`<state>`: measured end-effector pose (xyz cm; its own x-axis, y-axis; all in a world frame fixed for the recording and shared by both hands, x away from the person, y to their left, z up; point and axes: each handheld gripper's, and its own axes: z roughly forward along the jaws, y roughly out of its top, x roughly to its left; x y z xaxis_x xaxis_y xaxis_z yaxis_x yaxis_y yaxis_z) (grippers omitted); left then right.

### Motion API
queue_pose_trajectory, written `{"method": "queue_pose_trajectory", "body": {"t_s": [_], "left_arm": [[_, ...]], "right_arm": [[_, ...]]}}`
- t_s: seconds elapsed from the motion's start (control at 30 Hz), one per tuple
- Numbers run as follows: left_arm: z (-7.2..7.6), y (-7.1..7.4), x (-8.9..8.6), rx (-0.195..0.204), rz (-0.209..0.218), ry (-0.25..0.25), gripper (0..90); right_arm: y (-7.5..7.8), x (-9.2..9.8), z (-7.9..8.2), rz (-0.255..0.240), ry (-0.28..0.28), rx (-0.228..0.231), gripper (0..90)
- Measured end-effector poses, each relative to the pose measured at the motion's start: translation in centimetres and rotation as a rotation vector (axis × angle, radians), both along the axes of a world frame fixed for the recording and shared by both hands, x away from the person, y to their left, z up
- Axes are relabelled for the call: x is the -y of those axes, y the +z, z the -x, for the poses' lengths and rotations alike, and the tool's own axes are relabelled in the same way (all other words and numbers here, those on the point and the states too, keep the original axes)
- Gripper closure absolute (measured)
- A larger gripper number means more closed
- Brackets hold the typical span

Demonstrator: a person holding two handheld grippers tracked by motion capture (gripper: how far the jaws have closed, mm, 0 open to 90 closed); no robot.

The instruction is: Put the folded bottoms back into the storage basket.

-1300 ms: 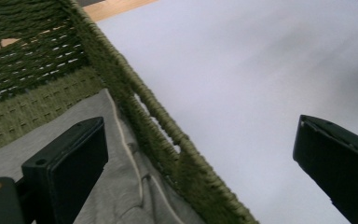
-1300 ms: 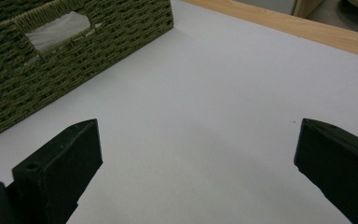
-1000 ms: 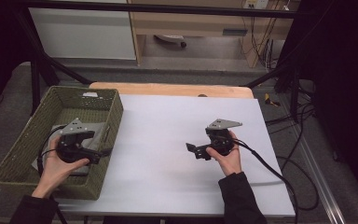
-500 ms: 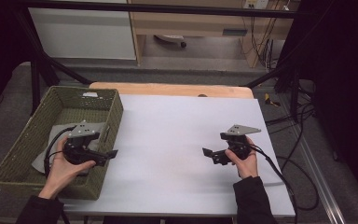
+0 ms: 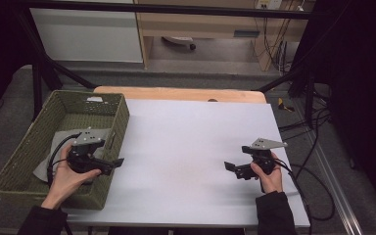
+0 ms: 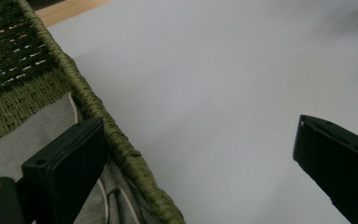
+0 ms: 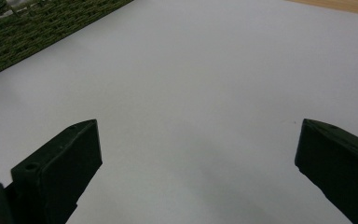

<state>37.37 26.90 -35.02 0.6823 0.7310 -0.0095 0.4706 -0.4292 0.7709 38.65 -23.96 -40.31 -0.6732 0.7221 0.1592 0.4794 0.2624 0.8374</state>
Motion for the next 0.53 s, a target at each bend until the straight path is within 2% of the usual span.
{"method": "queue_pose_trajectory", "body": {"t_s": [0.33, 0.53], "left_arm": [[-0.01, -0.28, 0.03, -0.006, -0.006, -0.002, 2.6], [-0.01, -0.39, 0.05, -0.006, -0.01, -0.002, 2.6]], "right_arm": [[-0.89, 0.96, 0.48, -0.022, 0.008, -0.01, 1.0], [-0.82, 1.07, 0.6, -0.026, 0.009, -0.003, 1.0]]}}
